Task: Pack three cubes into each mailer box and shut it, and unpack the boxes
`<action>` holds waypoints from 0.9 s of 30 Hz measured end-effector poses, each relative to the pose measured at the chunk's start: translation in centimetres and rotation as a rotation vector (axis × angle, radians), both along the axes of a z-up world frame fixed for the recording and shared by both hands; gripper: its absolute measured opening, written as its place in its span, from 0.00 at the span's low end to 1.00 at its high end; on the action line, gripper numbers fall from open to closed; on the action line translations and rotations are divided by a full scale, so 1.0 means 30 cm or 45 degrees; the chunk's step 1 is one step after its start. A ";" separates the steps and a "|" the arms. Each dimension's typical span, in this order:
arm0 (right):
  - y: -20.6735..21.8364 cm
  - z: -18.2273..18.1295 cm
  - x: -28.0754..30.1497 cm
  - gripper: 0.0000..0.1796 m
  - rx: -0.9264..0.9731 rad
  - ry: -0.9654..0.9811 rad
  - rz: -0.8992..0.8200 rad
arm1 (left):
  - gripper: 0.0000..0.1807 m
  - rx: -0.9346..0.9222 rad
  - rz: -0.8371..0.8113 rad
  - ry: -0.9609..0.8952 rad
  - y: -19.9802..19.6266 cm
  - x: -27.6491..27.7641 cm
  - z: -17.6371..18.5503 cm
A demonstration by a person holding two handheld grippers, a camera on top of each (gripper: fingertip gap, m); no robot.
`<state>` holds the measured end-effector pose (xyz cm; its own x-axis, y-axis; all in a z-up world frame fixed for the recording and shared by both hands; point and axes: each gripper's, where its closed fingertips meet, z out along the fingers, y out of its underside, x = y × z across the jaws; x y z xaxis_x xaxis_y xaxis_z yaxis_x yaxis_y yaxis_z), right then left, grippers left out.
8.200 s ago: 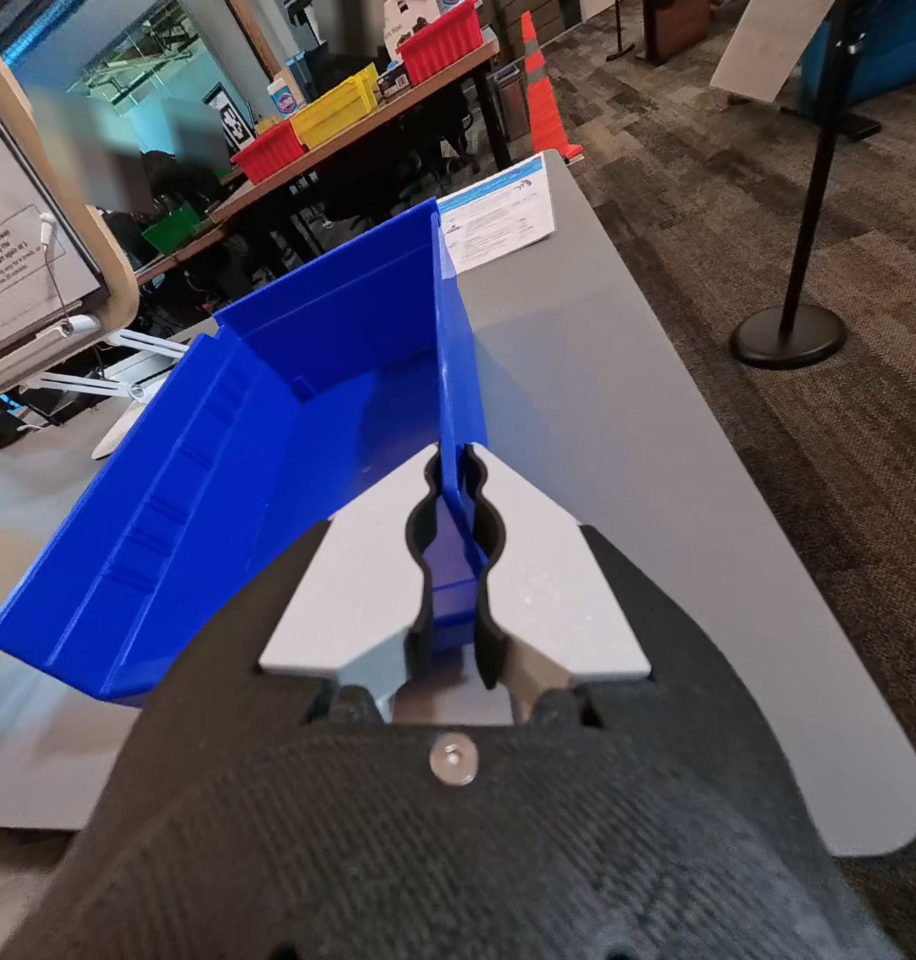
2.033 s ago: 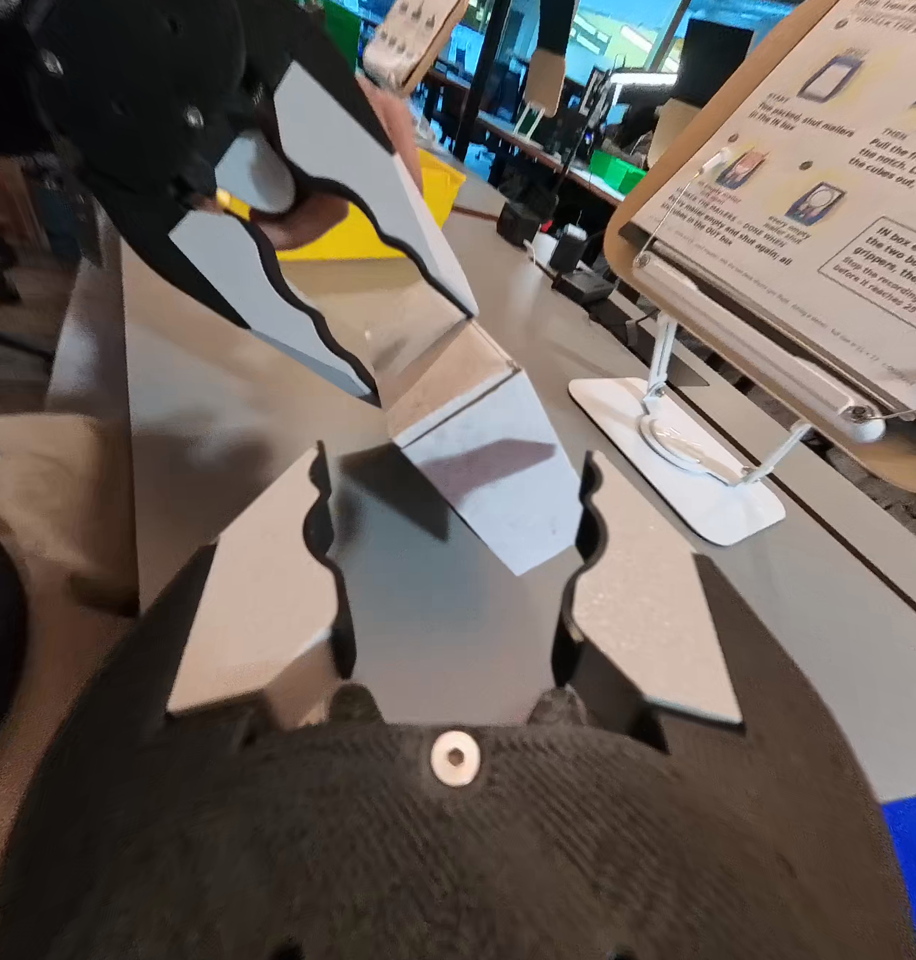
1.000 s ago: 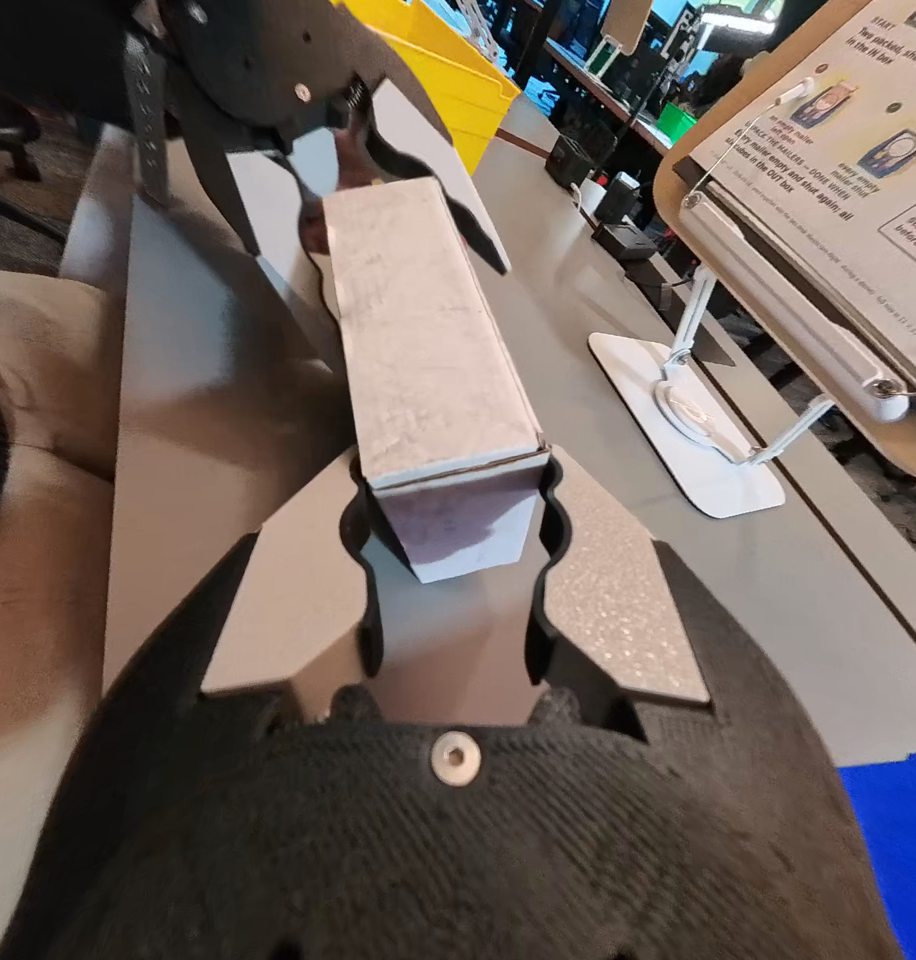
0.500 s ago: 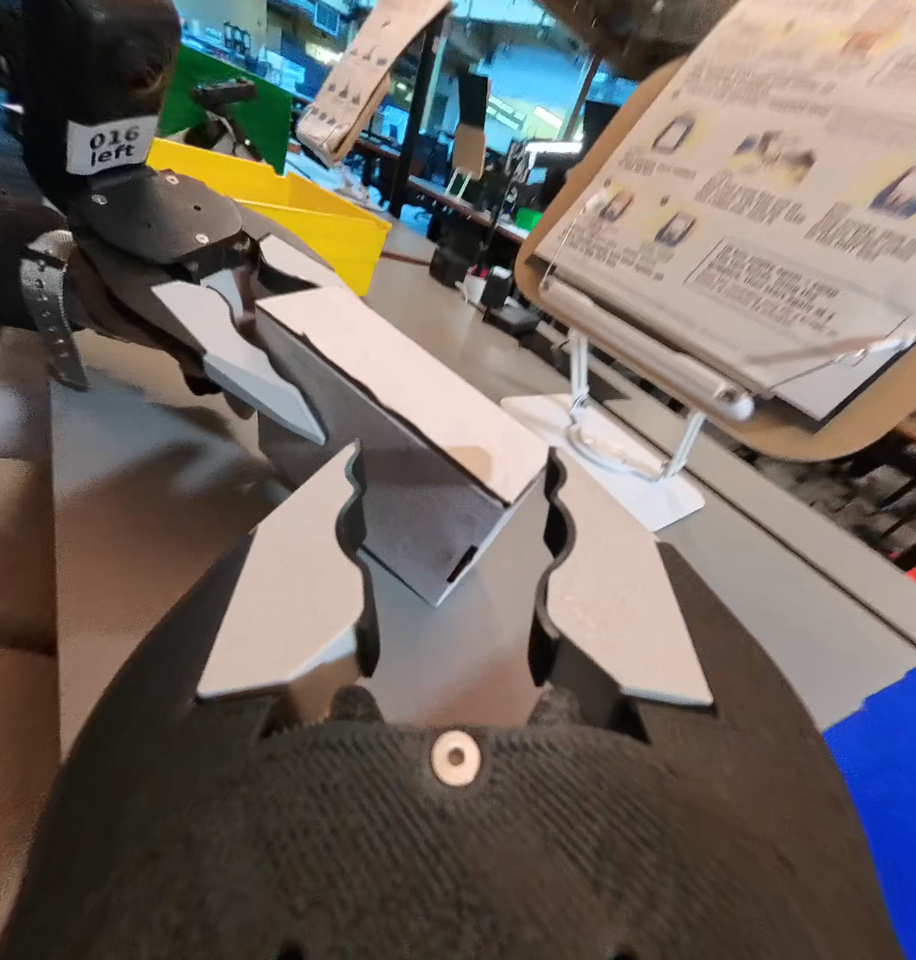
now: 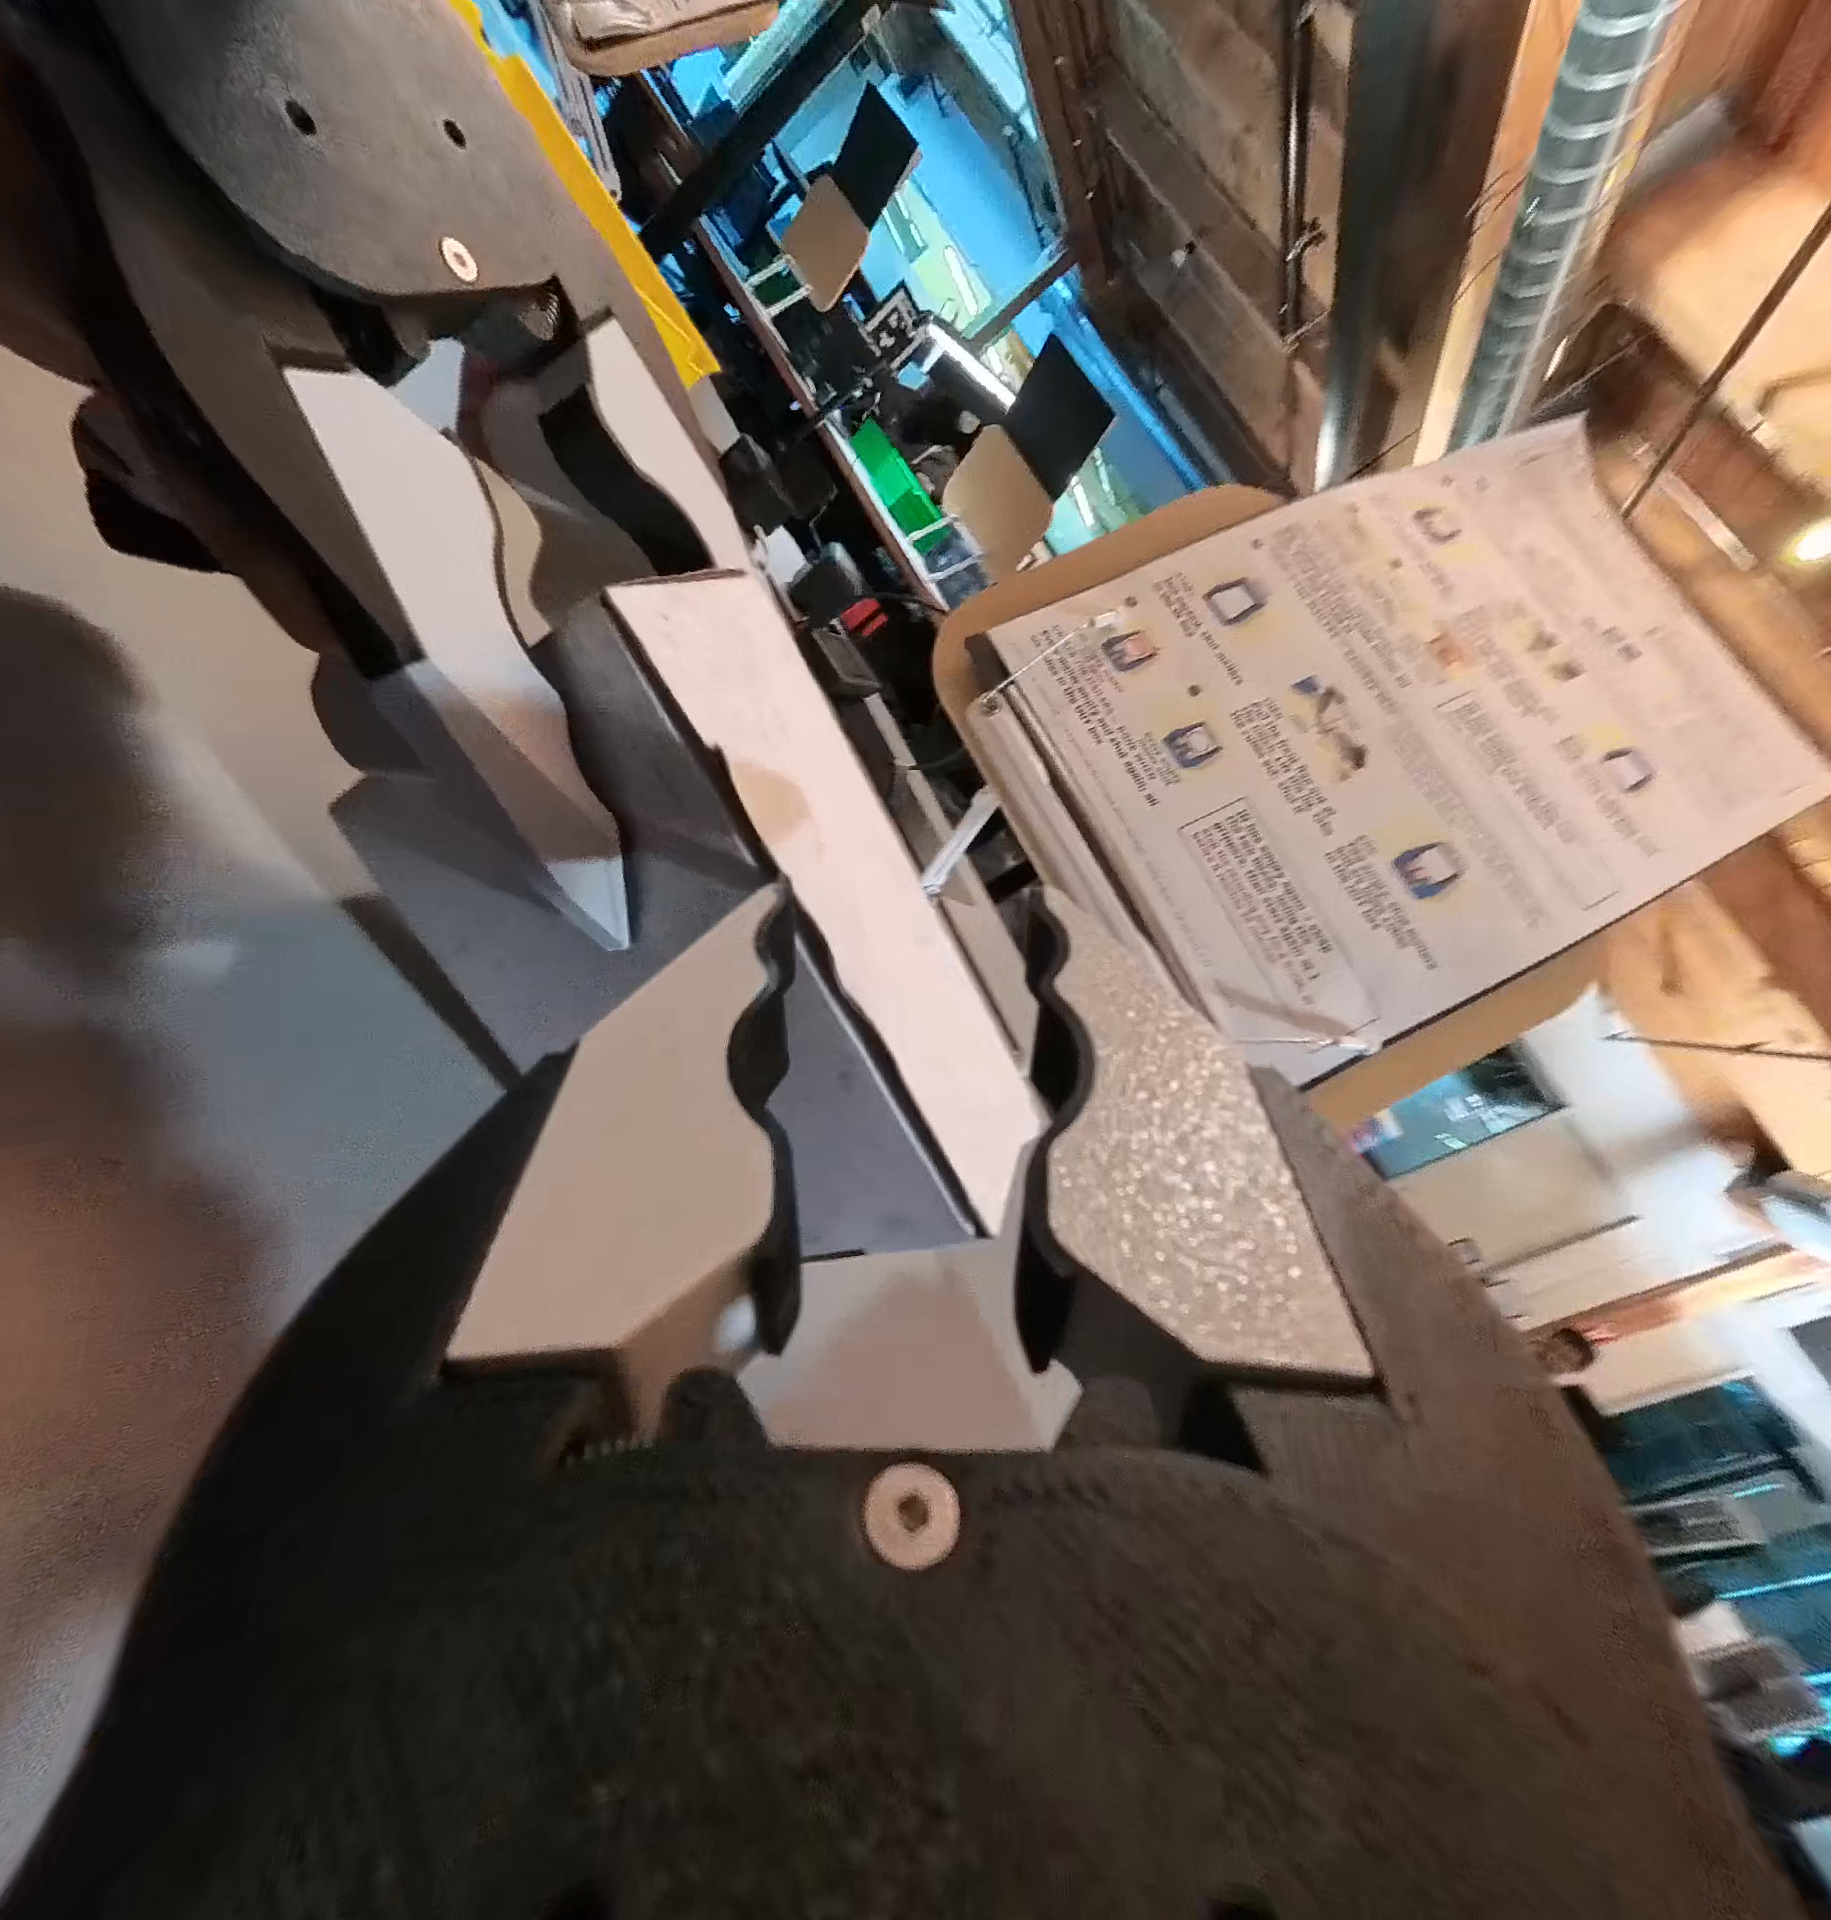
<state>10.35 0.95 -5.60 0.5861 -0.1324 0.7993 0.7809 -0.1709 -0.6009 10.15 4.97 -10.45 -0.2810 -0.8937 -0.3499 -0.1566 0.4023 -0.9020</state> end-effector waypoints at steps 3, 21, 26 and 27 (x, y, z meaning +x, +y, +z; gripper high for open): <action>0.002 -0.006 -0.005 0.24 -0.018 -0.072 -0.010 | 0.42 -0.006 0.009 -0.003 -0.002 -0.004 0.000; 0.014 -0.007 -0.006 0.18 -0.030 -0.504 -0.119 | 0.42 0.082 -0.013 -0.033 -0.003 -0.022 0.011; 0.022 -0.015 -0.010 0.14 -0.040 -0.508 -0.125 | 0.41 0.111 -0.033 -0.029 -0.006 -0.026 0.009; 0.023 -0.017 -0.010 0.13 -0.042 -0.482 -0.118 | 0.41 0.118 -0.035 -0.029 -0.008 -0.026 0.009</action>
<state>10.06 1.63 -6.11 0.2358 -0.1412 0.9615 0.9267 -0.2653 -0.2662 9.36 4.73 -10.17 -0.2959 -0.8492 -0.4373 -0.1245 0.4882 -0.8638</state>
